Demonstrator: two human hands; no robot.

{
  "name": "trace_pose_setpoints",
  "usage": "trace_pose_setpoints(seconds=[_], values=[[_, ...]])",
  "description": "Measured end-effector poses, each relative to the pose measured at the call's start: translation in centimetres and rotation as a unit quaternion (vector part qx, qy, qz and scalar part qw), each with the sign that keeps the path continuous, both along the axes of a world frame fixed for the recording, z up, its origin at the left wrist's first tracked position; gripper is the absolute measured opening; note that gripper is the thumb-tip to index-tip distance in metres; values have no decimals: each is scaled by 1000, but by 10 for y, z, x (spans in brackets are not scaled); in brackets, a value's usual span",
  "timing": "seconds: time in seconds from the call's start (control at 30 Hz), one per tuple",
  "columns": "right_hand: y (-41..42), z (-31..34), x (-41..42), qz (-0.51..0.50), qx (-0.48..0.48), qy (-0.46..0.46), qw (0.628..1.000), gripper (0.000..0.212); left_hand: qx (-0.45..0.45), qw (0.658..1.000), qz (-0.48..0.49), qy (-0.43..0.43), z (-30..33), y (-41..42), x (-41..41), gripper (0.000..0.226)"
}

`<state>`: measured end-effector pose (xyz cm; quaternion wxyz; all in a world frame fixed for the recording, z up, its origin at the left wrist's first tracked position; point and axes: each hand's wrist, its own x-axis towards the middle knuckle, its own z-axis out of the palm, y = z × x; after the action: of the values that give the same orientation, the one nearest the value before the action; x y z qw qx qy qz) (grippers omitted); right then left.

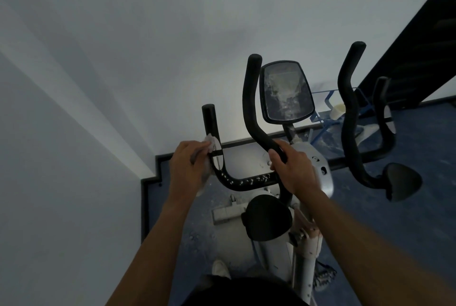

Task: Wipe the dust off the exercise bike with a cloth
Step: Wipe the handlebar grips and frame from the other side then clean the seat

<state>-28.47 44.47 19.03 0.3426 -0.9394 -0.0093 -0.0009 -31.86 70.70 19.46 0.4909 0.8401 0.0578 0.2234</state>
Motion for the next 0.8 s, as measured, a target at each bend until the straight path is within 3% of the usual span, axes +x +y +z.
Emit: trace_pose_setpoints(seconds=[0.13,0.33,0.47,0.6,0.8], values=[[1,1,0,2,4,5,1000,36,13,999,9,-35,21,-9,11,15],[-1,0,-1,1,6,10,1000,35,32,999,-16,19,6,4,1,20],[-1,0,-1,1,11,13,1000,34,95,994,-55,-29,20,1,13,14],[0,0,0,1,13,15,1000,35,232,961,-148,-19,22,-10,26,15],[-2,-5,2,-4,2,13,1000,39,186,966,-181,23,19,16,14,19]])
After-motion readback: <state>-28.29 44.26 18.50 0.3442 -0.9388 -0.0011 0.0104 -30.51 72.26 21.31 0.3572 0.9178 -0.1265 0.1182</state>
